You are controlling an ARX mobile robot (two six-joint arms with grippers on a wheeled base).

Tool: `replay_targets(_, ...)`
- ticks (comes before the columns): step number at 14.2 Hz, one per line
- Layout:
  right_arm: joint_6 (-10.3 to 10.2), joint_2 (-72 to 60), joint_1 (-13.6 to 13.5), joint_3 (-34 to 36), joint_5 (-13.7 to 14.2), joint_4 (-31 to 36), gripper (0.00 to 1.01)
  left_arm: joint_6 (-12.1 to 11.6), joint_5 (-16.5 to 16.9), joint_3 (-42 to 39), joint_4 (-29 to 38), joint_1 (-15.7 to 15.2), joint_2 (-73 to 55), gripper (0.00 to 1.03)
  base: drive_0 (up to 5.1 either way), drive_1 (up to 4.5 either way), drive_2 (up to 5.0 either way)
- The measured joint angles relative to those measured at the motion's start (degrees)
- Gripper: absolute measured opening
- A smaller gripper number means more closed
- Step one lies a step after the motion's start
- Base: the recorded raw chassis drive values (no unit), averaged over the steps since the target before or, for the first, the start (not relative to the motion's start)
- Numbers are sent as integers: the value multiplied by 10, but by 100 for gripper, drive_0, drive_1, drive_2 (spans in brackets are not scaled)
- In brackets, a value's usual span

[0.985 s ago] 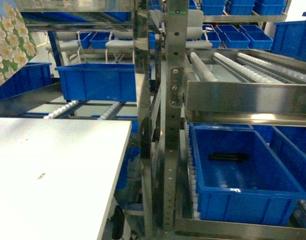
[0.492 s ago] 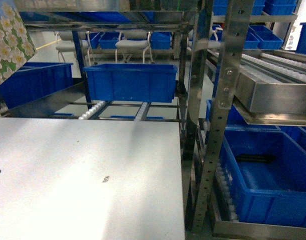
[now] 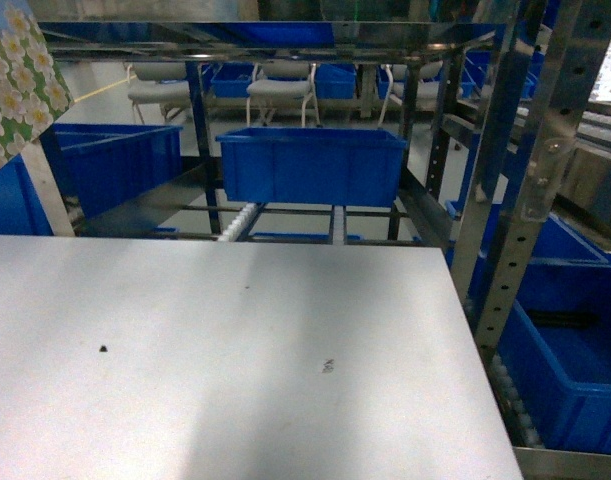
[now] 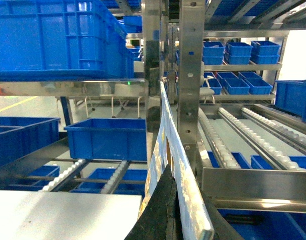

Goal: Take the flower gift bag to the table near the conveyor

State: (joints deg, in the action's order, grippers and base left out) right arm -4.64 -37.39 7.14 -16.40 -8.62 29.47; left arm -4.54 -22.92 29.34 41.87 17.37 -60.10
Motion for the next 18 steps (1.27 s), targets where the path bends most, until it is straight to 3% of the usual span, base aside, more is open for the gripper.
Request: replay_targets(18, 0, 0, 0, 0, 0, 1, 2, 0, 0, 0, 0, 0, 0, 2, -495, 236, 236)
